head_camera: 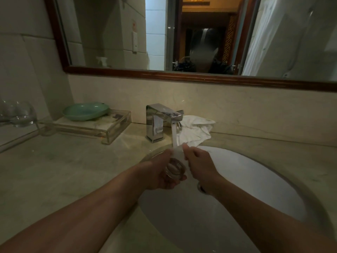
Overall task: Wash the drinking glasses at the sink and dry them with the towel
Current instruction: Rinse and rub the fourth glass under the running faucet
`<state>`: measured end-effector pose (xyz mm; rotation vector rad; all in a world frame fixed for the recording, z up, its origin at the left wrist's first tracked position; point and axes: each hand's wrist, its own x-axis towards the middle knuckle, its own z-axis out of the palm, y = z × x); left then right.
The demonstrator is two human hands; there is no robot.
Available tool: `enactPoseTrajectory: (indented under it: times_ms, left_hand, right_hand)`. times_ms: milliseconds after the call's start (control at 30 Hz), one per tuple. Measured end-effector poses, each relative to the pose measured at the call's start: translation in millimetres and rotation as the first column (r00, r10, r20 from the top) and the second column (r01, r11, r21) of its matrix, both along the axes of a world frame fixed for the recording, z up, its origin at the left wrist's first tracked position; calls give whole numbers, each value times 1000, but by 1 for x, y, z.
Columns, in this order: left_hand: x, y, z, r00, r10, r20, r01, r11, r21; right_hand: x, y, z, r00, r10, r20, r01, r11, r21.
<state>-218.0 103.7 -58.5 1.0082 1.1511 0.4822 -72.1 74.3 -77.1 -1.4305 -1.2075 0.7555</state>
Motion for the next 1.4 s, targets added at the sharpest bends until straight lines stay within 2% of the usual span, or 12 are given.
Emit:
enactPoseTrajectory:
  times_ms: [267, 333, 433, 500, 667, 733, 800, 933, 1033, 1167, 1300, 1400]
  left_hand:
    - [1, -3, -3, 999, 36, -14, -35, 998, 55]
    - [-2, -1, -3, 999, 35, -4, -35, 995, 92]
    - [-5, 3, -2, 1000, 26, 10, -27, 989, 143]
    - [-5, 3, 0, 1000, 25, 10, -27, 991, 132]
    - [-6, 2, 1, 999, -38, -6, 38, 992, 122]
    - [-5, 0, 1, 999, -39, 25, 37, 996, 78]
    - [-2, -2, 1, 998, 6, 58, -9, 998, 56]
    - [-3, -2, -4, 1000, 15, -15, -13, 987, 161]
    - [-3, -1, -4, 998, 57, 11, -58, 989, 137]
    - [-4, 2, 1, 1000, 10, -24, -6, 987, 161]
    - [-4, 3, 2, 996, -91, -19, 93, 983, 161]
    - [-1, 7, -6, 1000, 2, 0, -2, 991, 135]
  right_hand:
    - [2, 4, -1, 990, -141, -17, 140, 989, -50]
    - [1, 3, -2, 998, -54, 16, 54, 999, 1]
    - [-5, -2, -4, 980, 182, 85, -185, 982, 25]
    - [-6, -1, -8, 967, 234, 100, -238, 971, 33]
    - [-4, 2, -6, 967, 18, 253, -51, 991, 124]
    - [-2, 3, -6, 969, -16, 245, -22, 988, 150]
    - [-3, 4, -3, 968, -53, 246, 24, 993, 118]
    - [-3, 9, -6, 963, -152, 221, 151, 988, 24]
    - [-1, 9, -15, 992, -63, 109, 53, 994, 93]
    - [-6, 5, -22, 982, 127, 139, -142, 984, 106]
    - [-8, 9, -19, 984, 9, 179, -42, 983, 181]
    - [-8, 11, -14, 991, -78, 109, 63, 989, 133]
